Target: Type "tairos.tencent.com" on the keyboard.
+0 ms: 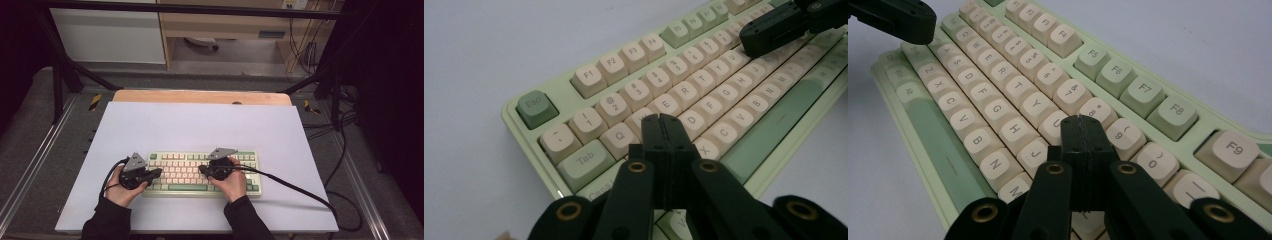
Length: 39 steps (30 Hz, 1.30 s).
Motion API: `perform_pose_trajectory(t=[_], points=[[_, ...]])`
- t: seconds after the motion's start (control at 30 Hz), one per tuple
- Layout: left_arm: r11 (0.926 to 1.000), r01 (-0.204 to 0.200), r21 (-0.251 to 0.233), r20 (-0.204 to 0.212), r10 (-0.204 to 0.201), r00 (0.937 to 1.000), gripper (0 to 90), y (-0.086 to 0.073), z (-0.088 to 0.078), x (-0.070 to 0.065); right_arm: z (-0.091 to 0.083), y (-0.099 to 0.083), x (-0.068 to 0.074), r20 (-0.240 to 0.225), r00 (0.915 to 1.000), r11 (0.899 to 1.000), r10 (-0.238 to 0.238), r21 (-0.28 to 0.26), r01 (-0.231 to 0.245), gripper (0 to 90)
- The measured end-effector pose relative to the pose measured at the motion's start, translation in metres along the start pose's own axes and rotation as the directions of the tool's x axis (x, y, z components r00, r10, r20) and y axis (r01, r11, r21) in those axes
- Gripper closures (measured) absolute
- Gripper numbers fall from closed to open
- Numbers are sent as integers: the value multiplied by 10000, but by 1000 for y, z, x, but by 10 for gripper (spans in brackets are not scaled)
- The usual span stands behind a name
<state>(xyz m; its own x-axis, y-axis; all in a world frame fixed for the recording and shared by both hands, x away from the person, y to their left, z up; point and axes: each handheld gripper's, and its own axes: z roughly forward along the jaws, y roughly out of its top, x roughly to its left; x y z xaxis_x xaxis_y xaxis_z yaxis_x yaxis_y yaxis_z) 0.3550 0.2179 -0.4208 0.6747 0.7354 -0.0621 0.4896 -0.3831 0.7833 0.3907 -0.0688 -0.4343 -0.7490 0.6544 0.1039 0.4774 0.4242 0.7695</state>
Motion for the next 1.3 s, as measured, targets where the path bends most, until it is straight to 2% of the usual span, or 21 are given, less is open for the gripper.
perform_pose_trajectory(t=[0.13, 0.5, 0.83, 1.3], points=[[10000, 6, -19, -5, -6, 10000, 900, 0, 0, 0, -3, 1, 0, -3, 10000, 10000, -69, -46, 69, 900], [10000, 21, -73, -10, -21, 10000, 900, 1, -2, 0, -26, 4, -3, -198, 9997, 9997, -116, -234, 111, 900], [10000, -90, -31, 32, 90, 10000, 900, 3, 0, -4, -45, -12, -14, -172, 9997, 9993, 180, -320, -186, 900], [9992, -385, 82, 111, 384, 9992, 900, 13, 8, -13, -68, -33, -27, -175, 9994, 9986, 302, -422, -309, 900]])
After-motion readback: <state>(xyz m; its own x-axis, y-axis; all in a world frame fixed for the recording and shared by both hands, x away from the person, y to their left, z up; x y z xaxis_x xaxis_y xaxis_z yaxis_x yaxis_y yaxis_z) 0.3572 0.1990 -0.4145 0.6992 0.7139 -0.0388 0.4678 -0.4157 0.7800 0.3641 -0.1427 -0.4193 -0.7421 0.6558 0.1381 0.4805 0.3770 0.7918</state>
